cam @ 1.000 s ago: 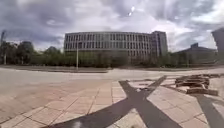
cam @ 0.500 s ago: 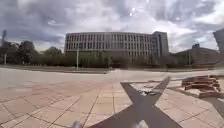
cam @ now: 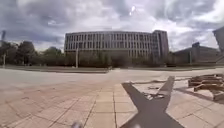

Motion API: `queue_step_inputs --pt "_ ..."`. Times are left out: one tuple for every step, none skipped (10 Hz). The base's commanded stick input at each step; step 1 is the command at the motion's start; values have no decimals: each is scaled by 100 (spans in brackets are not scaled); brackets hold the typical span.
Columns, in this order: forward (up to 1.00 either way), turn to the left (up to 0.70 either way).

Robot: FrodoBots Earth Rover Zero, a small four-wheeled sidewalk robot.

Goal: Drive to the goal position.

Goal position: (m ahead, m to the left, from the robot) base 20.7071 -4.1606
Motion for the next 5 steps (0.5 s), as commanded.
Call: queue_step_inputs --pt "70 0" --pt "70 0" --pt "70 0" --pt "70 0" --pt "70 0"
